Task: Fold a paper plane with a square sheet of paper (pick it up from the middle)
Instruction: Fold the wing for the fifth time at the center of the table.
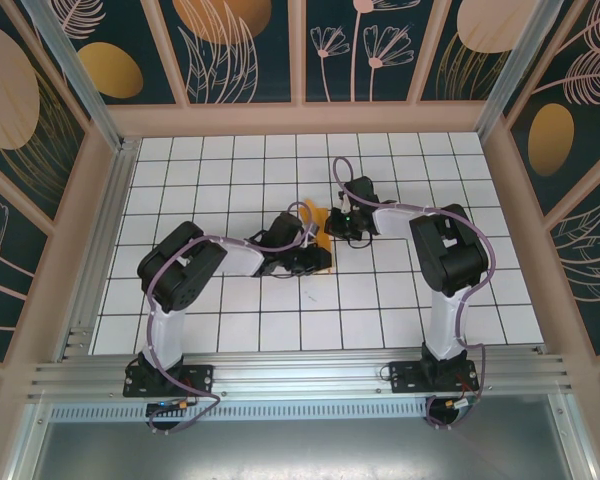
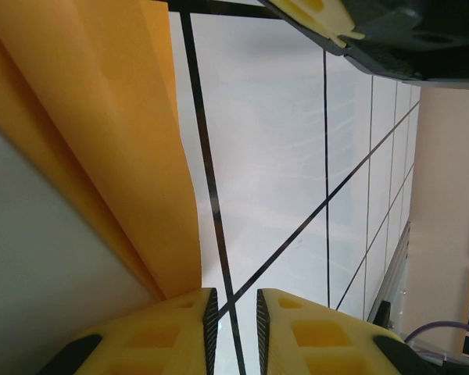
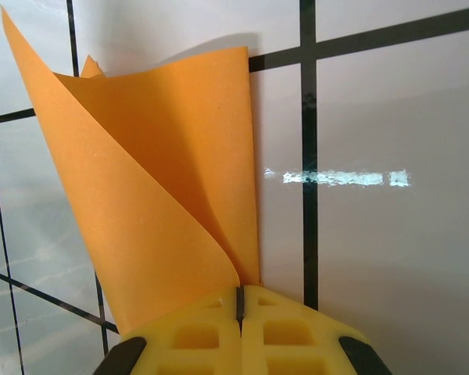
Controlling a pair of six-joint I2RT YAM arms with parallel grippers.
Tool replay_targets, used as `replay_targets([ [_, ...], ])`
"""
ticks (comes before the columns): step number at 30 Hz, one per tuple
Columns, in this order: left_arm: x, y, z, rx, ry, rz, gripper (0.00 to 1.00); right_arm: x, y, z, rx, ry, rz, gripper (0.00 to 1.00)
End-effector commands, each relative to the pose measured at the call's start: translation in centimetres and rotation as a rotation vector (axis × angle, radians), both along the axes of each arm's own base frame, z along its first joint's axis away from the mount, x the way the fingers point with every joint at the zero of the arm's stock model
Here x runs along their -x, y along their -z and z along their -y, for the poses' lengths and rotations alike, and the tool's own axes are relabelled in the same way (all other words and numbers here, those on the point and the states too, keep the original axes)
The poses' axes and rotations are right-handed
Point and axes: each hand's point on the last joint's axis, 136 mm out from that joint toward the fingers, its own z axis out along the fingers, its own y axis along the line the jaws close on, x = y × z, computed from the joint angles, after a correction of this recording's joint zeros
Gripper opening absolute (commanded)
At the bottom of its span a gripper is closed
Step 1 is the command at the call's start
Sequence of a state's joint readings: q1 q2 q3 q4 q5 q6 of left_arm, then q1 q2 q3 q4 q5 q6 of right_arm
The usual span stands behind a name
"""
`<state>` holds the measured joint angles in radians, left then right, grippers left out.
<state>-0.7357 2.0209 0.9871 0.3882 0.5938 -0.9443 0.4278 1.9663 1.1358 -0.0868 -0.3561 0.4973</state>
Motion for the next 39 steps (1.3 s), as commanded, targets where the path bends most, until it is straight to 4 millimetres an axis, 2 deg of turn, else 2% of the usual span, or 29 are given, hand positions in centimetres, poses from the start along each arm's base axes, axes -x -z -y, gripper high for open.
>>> replay_targets([
  [1, 0.5, 1.8, 0.1, -0.078, 0.032, -0.023, 0.23, 3.0, 4.4, 1.8, 0.085, 0.019, -0.143, 0.00],
  [9, 0.9, 4.8, -2.0, -0.262, 0.003, -0.078, 0.22, 3.0, 4.4, 1.8, 0.086, 0.024, -0.144, 0.00],
  [16, 1.3, 6.3, -2.5, -0.368, -0.001, -0.103, 0.21, 3.0, 4.5, 1.9, 0.091, 0.031, -0.149, 0.00],
  [21, 2.5, 7.0, -2.8, -0.384, 0.015, -0.144, 0.20, 2.9, 4.5, 1.9, 0.093, 0.035, -0.151, 0.00],
  [23, 2.9, 6.0, -2.1, -0.323, 0.035, -0.150, 0.20, 2.8, 4.5, 1.9, 0.092, 0.037, -0.151, 0.00],
  [24, 2.9, 4.8, -1.5, -0.272, 0.042, -0.143, 0.20, 2.8, 4.5, 1.9, 0.091, 0.037, -0.150, 0.00],
  [28, 1.8, -1.6, 0.5, -0.038, 0.038, -0.089, 0.25, 2.7, 4.4, 2.0, 0.092, 0.039, -0.150, 0.00],
  [30, 0.8, -3.9, -0.1, 0.008, 0.007, -0.056, 0.27, 2.7, 4.5, 2.0, 0.093, 0.034, -0.154, 0.00],
  [35, -2.6, -5.0, -4.0, -0.026, -0.152, -0.005, 0.23, 2.6, 4.4, 1.9, 0.093, 0.029, -0.150, 0.00],
  [39, -3.7, -4.9, -4.1, -0.014, -0.173, 0.010, 0.19, 2.7, 4.4, 1.9, 0.092, 0.028, -0.151, 0.00],
])
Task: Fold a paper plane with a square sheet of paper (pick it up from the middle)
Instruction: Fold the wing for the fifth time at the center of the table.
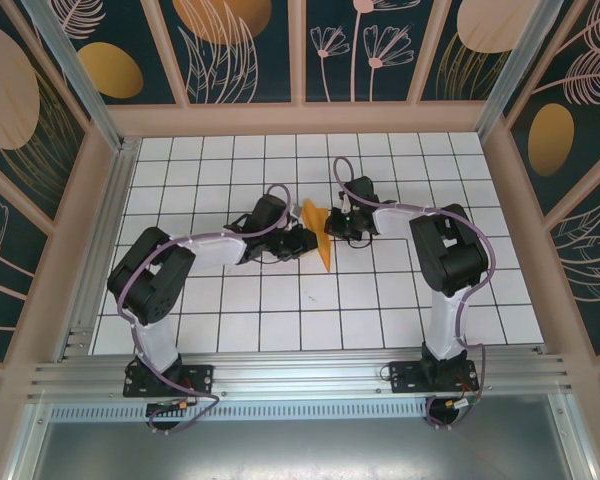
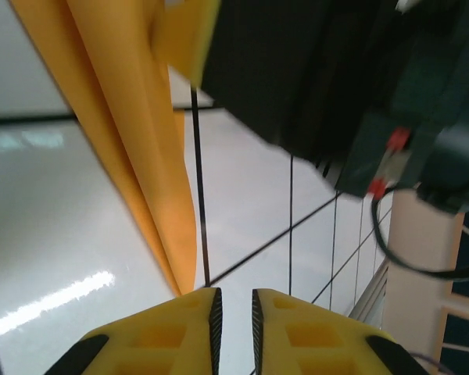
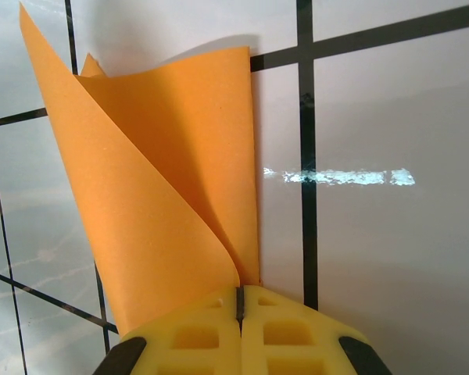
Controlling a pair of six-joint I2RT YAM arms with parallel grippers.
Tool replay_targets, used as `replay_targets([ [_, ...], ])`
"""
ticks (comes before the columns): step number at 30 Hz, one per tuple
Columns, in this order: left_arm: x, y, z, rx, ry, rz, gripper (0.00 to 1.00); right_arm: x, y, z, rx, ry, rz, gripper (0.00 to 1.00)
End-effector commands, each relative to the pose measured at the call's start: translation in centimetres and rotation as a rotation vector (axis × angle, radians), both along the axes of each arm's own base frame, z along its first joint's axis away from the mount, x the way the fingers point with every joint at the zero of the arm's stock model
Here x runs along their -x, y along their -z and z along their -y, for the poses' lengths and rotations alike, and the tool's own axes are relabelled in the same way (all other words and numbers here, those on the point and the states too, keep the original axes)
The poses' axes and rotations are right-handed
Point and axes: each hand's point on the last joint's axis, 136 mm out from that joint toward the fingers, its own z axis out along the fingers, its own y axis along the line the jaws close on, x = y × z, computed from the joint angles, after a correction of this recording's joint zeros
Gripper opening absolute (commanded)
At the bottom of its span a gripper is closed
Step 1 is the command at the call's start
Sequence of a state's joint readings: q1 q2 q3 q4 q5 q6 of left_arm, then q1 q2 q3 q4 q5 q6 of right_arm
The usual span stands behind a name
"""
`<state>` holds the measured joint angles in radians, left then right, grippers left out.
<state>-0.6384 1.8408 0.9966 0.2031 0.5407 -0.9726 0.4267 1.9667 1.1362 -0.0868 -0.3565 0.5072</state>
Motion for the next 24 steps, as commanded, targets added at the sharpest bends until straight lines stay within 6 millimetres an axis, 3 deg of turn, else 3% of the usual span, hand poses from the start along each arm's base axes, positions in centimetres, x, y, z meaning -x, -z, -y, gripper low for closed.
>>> replay_targets([
  [1, -0.4, 0.3, 0.3, 0.013, -0.016, 0.002, 0.18, 2.7, 4.5, 1.8, 0.094, 0.019, -0.148, 0.00],
  [13, -1.0, 2.2, 2.1, 0.053, 0.021, -0.028, 0.16, 2.7, 3.6, 0.9, 0.040, -0.024, -0.120, 0.00],
  [19, -1.3, 1.5, 3.1, 0.122, 0.032, -0.017, 0.18, 2.7, 3.5, 0.8, 0.038, -0.037, -0.114, 0.00],
  [24, -1.9, 3.3, 2.6, 0.049, 0.005, -0.033, 0.16, 2.8, 3.5, 0.7, 0.040, -0.040, -0.115, 0.00],
])
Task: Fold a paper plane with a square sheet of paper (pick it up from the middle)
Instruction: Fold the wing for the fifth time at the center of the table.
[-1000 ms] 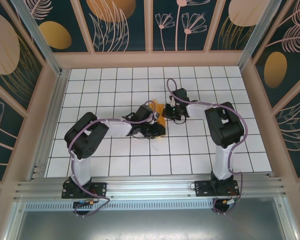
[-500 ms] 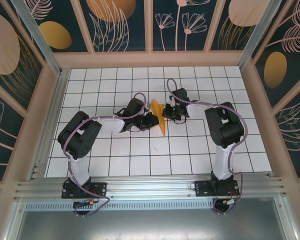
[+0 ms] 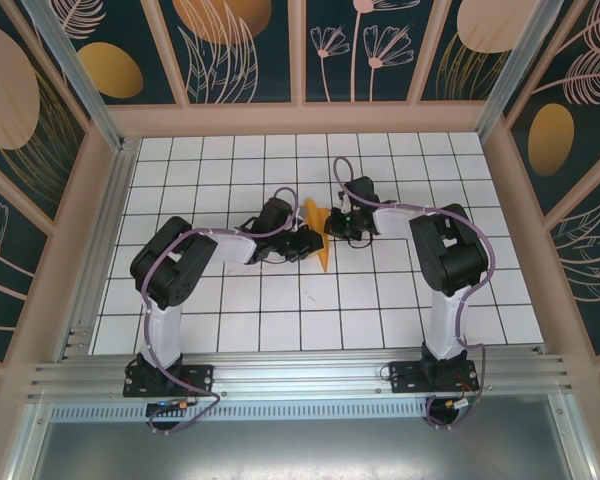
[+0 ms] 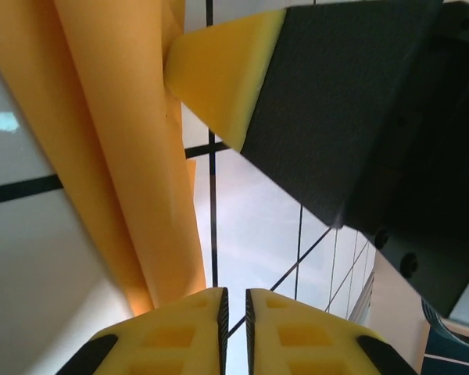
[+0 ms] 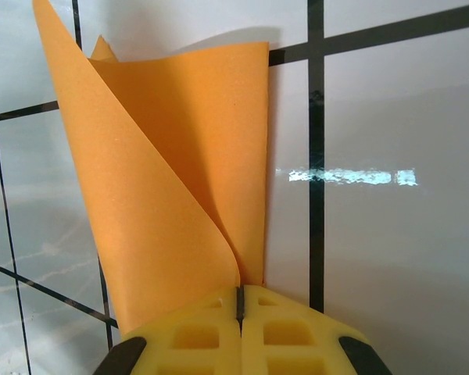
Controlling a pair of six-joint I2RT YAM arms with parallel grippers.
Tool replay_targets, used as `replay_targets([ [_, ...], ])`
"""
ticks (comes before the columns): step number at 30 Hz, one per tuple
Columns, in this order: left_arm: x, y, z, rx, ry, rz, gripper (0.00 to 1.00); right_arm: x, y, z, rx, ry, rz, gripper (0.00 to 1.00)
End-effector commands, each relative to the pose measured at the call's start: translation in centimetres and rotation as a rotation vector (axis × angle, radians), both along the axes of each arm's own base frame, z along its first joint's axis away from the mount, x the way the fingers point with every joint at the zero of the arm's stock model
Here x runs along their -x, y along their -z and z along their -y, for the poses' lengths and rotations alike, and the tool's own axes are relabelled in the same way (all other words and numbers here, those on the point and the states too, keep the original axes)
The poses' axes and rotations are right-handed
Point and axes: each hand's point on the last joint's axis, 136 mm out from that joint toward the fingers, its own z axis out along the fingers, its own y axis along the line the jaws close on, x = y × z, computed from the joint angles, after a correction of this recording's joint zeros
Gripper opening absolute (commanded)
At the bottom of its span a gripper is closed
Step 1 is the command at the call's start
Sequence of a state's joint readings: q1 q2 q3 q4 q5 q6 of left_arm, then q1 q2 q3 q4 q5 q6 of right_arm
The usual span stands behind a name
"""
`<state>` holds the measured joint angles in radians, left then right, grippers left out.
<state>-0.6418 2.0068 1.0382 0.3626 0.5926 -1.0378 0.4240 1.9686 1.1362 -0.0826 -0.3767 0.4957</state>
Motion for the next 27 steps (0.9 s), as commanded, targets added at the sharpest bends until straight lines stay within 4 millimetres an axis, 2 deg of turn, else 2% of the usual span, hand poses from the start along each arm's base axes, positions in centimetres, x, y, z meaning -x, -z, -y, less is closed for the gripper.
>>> replay_targets([
  [1, -0.6, 0.8, 0.4, -0.035, -0.004, 0.004, 0.16, 2.7, 3.6, 1.0, 0.055, -0.022, -0.116, 0.00],
  [9, 0.2, 3.2, -0.1, -0.103, 0.014, -0.043, 0.13, 2.7, 3.6, 0.9, 0.053, -0.022, -0.114, 0.00],
  [20, 0.5, 4.5, -0.2, -0.134, 0.019, -0.058, 0.13, 2.7, 3.2, 0.8, 0.043, -0.023, -0.112, 0.00],
  [23, 0.5, 5.0, -0.6, -0.172, 0.021, -0.058, 0.12, 2.5, 2.1, 0.7, 0.022, -0.022, -0.093, 0.04],
  [27, 0.8, 5.4, -1.1, -0.206, 0.032, -0.055, 0.12, 1.9, -0.7, 0.7, -0.007, -0.019, -0.028, 0.10],
])
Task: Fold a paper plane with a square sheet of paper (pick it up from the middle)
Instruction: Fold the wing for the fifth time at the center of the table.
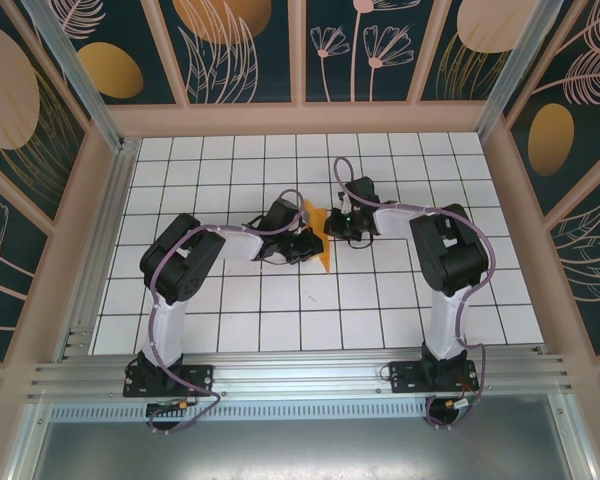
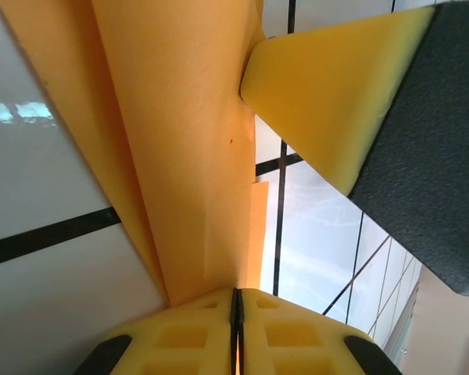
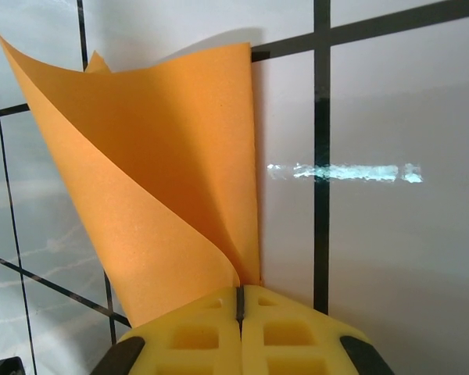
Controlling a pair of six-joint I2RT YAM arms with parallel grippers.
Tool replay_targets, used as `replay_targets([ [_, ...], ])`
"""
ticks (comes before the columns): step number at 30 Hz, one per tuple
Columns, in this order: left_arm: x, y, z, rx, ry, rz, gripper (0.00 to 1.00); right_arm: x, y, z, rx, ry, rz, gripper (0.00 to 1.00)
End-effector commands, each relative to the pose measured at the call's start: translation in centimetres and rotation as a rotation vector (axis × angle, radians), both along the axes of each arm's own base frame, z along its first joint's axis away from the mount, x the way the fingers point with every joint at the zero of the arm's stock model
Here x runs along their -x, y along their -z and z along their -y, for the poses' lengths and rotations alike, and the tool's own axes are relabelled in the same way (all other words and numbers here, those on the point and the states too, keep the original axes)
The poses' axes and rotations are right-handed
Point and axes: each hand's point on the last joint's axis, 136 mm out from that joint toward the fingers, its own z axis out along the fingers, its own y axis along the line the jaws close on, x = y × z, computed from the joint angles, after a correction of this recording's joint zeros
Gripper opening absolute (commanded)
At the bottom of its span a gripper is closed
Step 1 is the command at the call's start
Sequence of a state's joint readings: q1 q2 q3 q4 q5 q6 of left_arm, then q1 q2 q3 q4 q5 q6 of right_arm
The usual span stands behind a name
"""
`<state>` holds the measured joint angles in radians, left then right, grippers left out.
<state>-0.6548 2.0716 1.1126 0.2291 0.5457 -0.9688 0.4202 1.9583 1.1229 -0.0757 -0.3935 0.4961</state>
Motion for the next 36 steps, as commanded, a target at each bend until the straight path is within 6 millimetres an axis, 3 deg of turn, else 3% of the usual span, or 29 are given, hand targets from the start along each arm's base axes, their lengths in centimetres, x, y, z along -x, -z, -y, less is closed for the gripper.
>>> replay_targets([
  [1, 0.8, 2.6, -1.1, -0.097, 0.015, -0.030, 0.12, 1.6, -0.9, 0.8, 0.007, -0.014, -0.012, 0.12],
  [5, 0.8, 2.5, -1.1, -0.098, 0.020, -0.021, 0.12, 1.8, -0.9, 1.1, 0.023, -0.028, -0.004, 0.20],
  [12, 0.6, 2.2, -0.9, -0.092, 0.018, -0.017, 0.12, 1.0, -0.6, 0.8, 0.029, -0.053, 0.012, 0.24],
  [15, 0.5, 2.3, -1.0, -0.097, 0.014, -0.019, 0.12, 0.8, -2.2, 0.9, -0.001, -0.037, 0.064, 0.24],
  [18, 0.5, 2.4, -1.1, -0.111, 0.004, -0.022, 0.10, 0.9, -4.4, 0.9, -0.048, -0.010, 0.109, 0.16],
  [21, 0.4, 2.4, -1.3, -0.116, -0.014, -0.030, 0.07, 2.0, -4.8, 1.0, -0.069, 0.016, 0.087, 0.08],
  [25, 0.2, 2.3, -1.3, -0.114, -0.035, -0.037, 0.05, 4.2, -3.0, 1.4, -0.038, 0.043, 0.006, 0.02],
  [31, -0.1, 1.7, -1.3, -0.103, -0.059, -0.044, 0.05, 7.2, -3.6, 0.4, -0.123, -0.007, -0.022, 0.03],
  [36, -0.4, 1.3, -1.2, -0.087, -0.095, -0.057, 0.06, 9.8, -2.8, -1.0, -0.182, -0.079, -0.074, 0.03],
])
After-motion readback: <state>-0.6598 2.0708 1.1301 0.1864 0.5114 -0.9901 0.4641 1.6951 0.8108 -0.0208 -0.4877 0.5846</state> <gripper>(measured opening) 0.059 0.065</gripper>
